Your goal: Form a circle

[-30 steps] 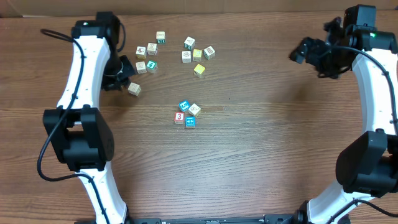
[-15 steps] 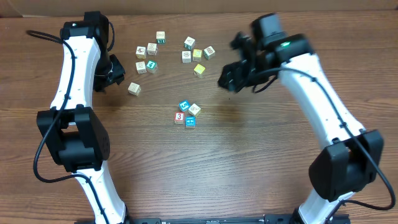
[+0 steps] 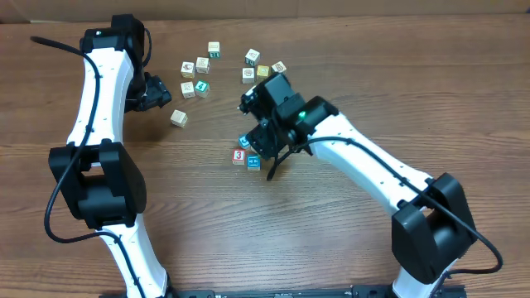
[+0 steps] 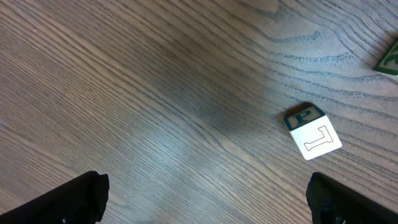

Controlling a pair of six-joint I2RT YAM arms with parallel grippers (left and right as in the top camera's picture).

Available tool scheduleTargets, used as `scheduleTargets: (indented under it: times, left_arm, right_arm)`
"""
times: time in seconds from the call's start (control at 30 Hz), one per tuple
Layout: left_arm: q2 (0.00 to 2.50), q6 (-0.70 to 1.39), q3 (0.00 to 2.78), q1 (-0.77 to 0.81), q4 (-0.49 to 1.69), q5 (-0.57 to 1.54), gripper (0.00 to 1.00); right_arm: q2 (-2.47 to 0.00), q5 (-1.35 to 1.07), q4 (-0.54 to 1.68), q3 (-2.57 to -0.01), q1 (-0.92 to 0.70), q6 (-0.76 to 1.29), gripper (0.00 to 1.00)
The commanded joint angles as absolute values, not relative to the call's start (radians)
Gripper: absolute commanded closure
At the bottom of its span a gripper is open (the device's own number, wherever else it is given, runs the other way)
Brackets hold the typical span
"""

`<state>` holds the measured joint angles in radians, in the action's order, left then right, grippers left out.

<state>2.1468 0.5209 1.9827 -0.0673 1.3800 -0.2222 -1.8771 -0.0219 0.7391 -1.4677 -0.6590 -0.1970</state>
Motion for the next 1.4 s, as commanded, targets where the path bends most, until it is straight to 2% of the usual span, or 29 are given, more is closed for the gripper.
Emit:
scheduleTargets:
  times: [0.0, 0.23, 0.3, 0.33, 0.37, 0.43, 0.7, 0.87, 1.37]
  left_arm:
    - [2.12, 0.519, 1.998, -0.065, 1.38, -0.243, 0.0]
    - [2.12, 0.52, 1.998, -0.065, 1.379, -0.243, 0.01]
    - [2.12, 0.52, 1.998, -0.065, 1.379, -0.243, 0.01]
    - [2.12, 0.52, 1.998, -0.065, 1.379, -0.243, 0.01]
    - [2.12, 0.52, 1.998, -0.065, 1.379, -0.243, 0.0]
    - [2.12, 0.52, 1.998, -0.065, 1.379, -0.243, 0.0]
    - [2.12, 0.52, 1.998, -0.065, 1.379, -0.243, 0.01]
    - [2.12, 0.52, 1.998, -0.065, 1.379, -0.243, 0.01]
    - [2.12, 0.52, 1.998, -0.065, 1.379, -0.243, 0.0]
  right_arm:
    - [-1.876, 0.01, 0.677, -1.416, -0.671, -0.218, 0.32]
    - [-1.879, 0.006, 0.547, -1.336, -0.672, -0.213, 0.57]
    - [-1.888, 0.007, 0.529, -1.335, -0.672, -0.188, 0.69]
    - [-1.892, 0.006, 0.522, -1.335, -0.67, -0.171, 0.83]
    - [-1.893, 0.006, 0.515, -1.335, -0.668, -0.146, 0.9]
    - [-1.894, 0.007, 0.501, -1.338, -0.664, -0.091, 0.97]
    - [-1.914, 0.006, 0.649, -1.52, -0.638, 0.106, 0.97]
    - [-2.018, -0.008, 0.788, -1.654, -0.633, 0.108, 0.97]
    - [-2.135, -0.008, 0.734, -1.655, -0.632, 0.108, 0.96]
